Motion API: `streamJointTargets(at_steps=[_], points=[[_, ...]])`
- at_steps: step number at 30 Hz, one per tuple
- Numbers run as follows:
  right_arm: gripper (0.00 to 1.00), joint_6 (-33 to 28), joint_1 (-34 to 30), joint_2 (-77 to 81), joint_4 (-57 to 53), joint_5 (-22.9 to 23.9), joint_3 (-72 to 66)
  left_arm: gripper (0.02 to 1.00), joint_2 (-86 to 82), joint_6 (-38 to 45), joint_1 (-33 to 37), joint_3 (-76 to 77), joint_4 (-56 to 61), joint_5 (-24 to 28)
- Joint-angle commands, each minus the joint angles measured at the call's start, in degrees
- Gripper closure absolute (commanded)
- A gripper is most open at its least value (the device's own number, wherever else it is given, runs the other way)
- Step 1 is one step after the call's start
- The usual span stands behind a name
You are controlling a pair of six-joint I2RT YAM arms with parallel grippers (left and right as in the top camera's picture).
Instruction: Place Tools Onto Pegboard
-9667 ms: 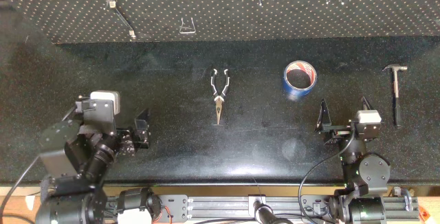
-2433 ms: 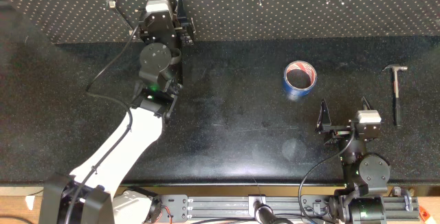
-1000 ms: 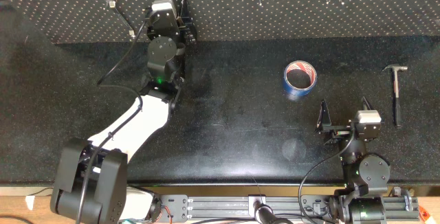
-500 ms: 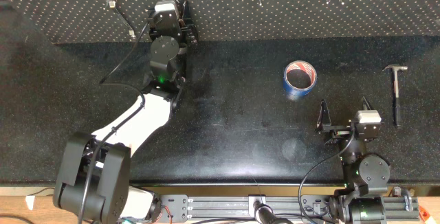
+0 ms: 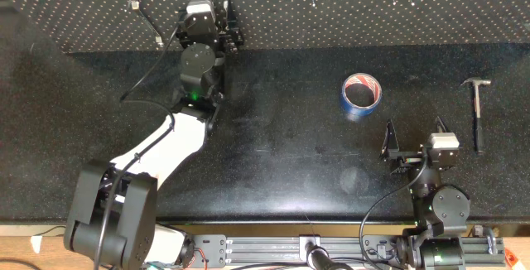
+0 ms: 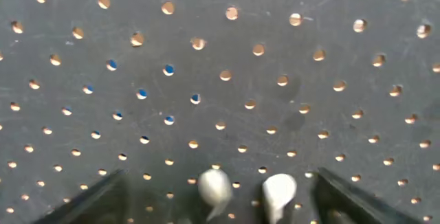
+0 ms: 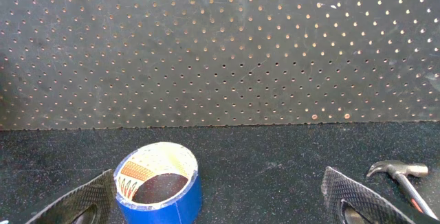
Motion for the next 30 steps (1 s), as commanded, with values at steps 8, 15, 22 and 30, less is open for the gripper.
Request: streamJointTargets(at_steps=[8,15,22,30], points=[[0.025,-0.44,0.17,-0.31,-0.33,0.66,-0.15,0.025,-10.08,6.75,0.24,0.81,-5.44,0.02],[0.027,-0.44,0.17,-0.31,-0.33,0.63,-0.15,0.025,-32.35,13.6,1.92,0.81,-37.38,0.0],[0.025,-0.44,0.17,-0.31,-0.33,0.66,-0.15,0.025,-52.19,21.49,17.35,0.63,-73.94,4.94],[0.025,-0.44,0.17,-0.31,-0.33,0.66,-0.15,0.023,-56.65,21.49,23.04,0.81,-81.48,19.91]])
